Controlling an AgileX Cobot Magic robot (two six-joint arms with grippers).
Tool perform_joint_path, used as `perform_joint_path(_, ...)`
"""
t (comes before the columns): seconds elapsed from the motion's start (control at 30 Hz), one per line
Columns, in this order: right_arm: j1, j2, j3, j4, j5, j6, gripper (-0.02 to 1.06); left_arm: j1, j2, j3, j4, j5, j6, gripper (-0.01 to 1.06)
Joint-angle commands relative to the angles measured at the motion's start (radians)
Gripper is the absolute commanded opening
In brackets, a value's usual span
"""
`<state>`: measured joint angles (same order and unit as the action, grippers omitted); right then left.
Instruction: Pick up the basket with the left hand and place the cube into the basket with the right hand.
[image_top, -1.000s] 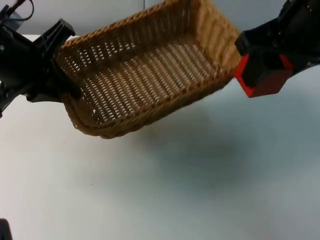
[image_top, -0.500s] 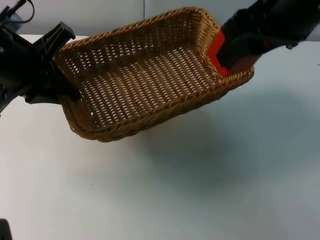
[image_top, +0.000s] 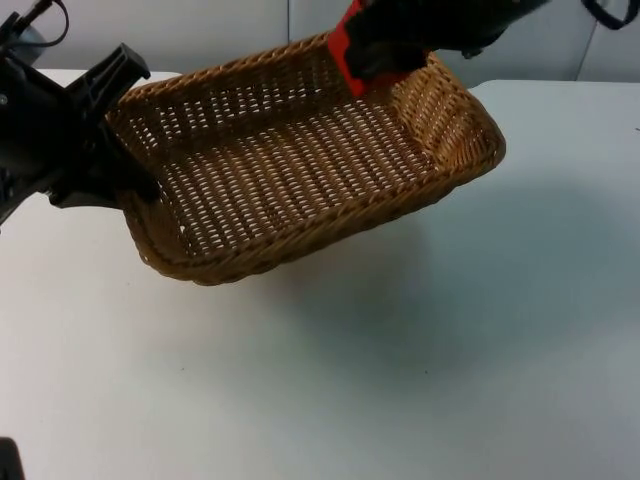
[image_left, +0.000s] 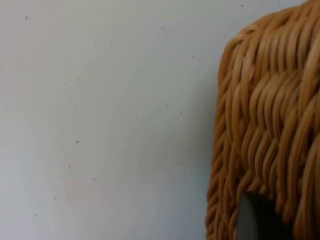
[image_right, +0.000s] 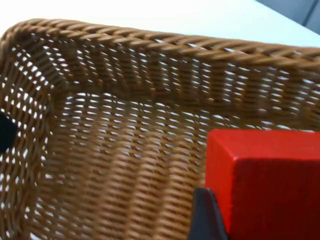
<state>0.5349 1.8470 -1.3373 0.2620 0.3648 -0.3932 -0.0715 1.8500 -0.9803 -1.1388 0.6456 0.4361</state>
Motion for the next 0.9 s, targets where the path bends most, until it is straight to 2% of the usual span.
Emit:
perform_joint_path(0.0, 0.026, 0.065, -0.069, 0.006, 0.013, 0.001, 0.00, -0.001, -0.015, -0.006, -0.027, 0.015, 0.001, 0.00)
perform_joint_path(0.1, 0.034, 0.102, -0.092, 0.006, 0.038, 0.002, 0.07, -0.001, -0.015, -0.006, -0.027, 0.015, 0.001, 0.00)
perform_joint_path(0.2, 0.034, 0.137, -0.099, 0.006, 0.084, 0.002, 0.30, -0.001, -0.015, -0.006, -0.027, 0.015, 0.001, 0.00)
perform_joint_path(0.23, 0.034, 0.137, -0.099, 0.006, 0.084, 0.002, 0.30, -0.001, -0.015, -0.006, -0.027, 0.015, 0.001, 0.00)
perform_joint_path(0.3, 0.034, 0.153, -0.099, 0.006, 0.103, 0.002, 0.51, -0.001, -0.015, -0.006, -0.027, 0.015, 0.001, 0.00)
perform_joint_path(0.37, 0.034, 0.152, -0.099, 0.006, 0.107, -0.001, 0.79, -0.001, -0.015, -0.006, -0.027, 0.015, 0.001, 0.00)
perform_joint_path(0.4, 0.034, 0.152, -0.099, 0.006, 0.107, -0.001, 0.79, -0.001, -0.015, -0.006, -0.027, 0.015, 0.001, 0.00)
perform_joint_path(0.47, 0.034, 0.152, -0.099, 0.006, 0.107, -0.008, 1.05, -0.001, -0.015, -0.006, -0.027, 0.015, 0.001, 0.00)
perform_joint_path(0.67, 0.032, 0.143, -0.099, -0.029, 0.086, -0.008, 1.02, -0.001, -0.015, -0.006, -0.027, 0.015, 0.001, 0.00)
perform_joint_path(0.73, 0.032, 0.128, -0.099, -0.034, 0.083, -0.008, 0.86, -0.001, -0.015, -0.006, -0.027, 0.015, 0.001, 0.00)
perform_joint_path(0.77, 0.032, 0.128, -0.099, -0.034, 0.083, -0.008, 0.86, -0.001, -0.015, -0.006, -0.027, 0.015, 0.001, 0.00)
perform_joint_path(0.83, 0.026, 0.100, -0.099, -0.046, 0.071, 0.014, 0.61, -0.001, -0.015, -0.006, -0.027, 0.015, 0.001, 0.00)
perform_joint_path(0.87, 0.020, 0.081, -0.099, -0.068, 0.069, 0.060, 0.46, -0.001, -0.015, -0.006, -0.027, 0.015, 0.001, 0.00)
